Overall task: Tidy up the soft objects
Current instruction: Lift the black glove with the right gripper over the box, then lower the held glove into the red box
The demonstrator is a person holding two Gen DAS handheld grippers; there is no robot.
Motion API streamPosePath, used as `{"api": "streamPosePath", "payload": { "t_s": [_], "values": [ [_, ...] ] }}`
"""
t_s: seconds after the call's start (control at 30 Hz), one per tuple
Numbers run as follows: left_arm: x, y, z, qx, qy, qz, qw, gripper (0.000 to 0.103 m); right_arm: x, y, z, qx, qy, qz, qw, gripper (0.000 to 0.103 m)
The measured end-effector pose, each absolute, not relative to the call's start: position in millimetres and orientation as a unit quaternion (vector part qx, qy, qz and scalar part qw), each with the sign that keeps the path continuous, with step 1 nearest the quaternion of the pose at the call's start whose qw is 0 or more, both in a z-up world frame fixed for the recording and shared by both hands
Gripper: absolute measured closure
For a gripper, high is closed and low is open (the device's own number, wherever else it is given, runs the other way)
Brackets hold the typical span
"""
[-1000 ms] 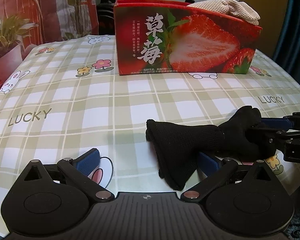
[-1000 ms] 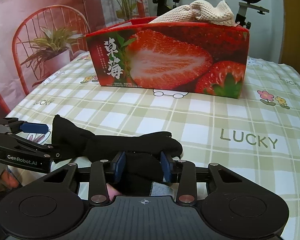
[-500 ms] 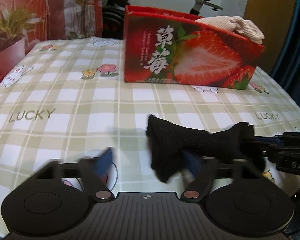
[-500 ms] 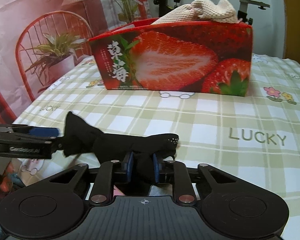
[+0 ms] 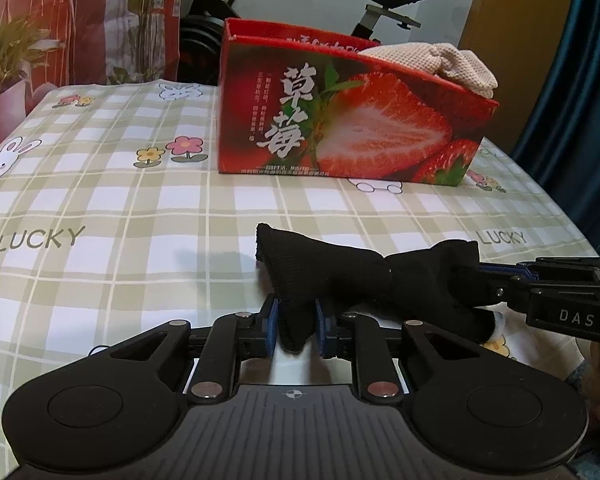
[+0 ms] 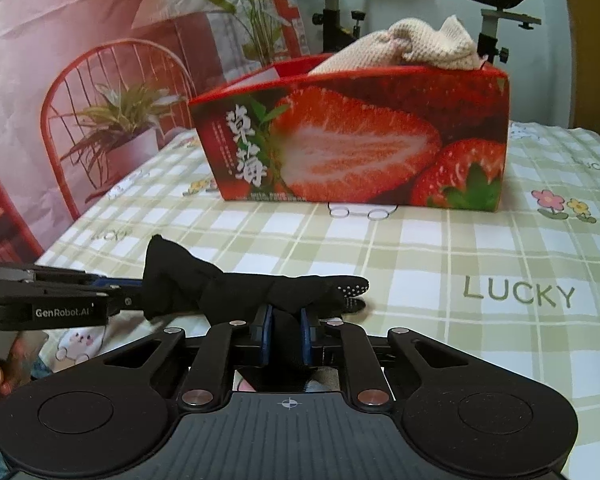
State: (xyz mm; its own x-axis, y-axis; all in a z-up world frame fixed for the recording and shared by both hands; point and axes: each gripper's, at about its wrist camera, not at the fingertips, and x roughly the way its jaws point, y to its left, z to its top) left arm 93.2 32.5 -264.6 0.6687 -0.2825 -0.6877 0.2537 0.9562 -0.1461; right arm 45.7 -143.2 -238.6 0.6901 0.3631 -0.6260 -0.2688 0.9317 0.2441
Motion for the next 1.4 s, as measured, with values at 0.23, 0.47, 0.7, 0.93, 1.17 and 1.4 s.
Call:
{"api": "streamPosePath", "payload": {
  "t_s": [0.23, 0.47, 0.7, 0.93, 1.17, 1.4],
  "values": [
    [94.8, 29.1, -239.0, -0.016, 0.349, -0.158, 0.924, 0.083, 47.3, -149.3, -212.3, 0.065, 0.315, 0.169, 0.932, 0.090],
    [100.2, 23.6, -204.7, -0.020, 0.310, -0.166, 0.936, 0.083, 54.6, -154.4, -176.5, 0.055, 0.268, 0.167, 0.947, 0.090],
    [106.1, 15.9, -174.9, -0.027, 0.283, -0.175, 0.943, 0.083, 63.4, -160.6, -144.6, 0.043, 0.233, 0.164, 0.958, 0.090],
    [119.9, 9.4, -156.3, -0.029, 0.269, -0.180, 0.946, 0.083, 75.7, -161.6, -124.5, 0.036, 0.214, 0.159, 0.963, 0.090],
    [136.0, 3.2, -145.2, -0.024, 0.262, -0.186, 0.947, 0.083, 90.0, -164.4, -117.6, 0.031, 0.207, 0.157, 0.965, 0.090],
    [153.4, -2.1, -143.3, -0.014, 0.267, -0.196, 0.943, 0.083, 108.9, -171.4, -114.5, 0.038, 0.198, 0.155, 0.967, 0.090]
  ]
}}
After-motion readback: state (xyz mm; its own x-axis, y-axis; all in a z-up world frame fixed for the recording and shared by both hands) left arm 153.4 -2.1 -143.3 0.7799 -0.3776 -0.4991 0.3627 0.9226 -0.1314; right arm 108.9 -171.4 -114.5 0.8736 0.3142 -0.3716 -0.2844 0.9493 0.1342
